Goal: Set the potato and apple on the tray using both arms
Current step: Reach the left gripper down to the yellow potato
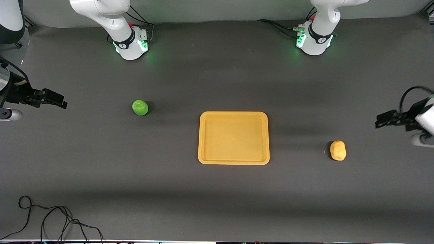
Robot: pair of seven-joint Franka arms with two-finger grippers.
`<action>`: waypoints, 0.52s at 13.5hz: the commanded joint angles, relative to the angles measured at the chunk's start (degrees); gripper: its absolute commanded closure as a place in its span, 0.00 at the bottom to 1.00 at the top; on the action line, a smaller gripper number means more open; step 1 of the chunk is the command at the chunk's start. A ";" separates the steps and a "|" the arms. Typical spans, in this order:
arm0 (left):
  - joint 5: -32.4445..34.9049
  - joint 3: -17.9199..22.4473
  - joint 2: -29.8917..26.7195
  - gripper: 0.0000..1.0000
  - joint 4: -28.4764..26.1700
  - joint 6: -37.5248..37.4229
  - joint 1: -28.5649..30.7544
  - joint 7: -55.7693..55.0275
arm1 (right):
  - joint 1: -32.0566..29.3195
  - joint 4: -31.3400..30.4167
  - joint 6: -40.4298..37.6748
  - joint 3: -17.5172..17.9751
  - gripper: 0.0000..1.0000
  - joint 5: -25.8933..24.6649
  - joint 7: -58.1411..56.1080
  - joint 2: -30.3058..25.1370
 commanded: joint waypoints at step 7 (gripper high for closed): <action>0.26 0.14 9.67 0.00 -24.25 38.93 -1.21 -0.80 | 0.21 2.98 -0.44 0.27 0.00 0.71 -0.26 1.57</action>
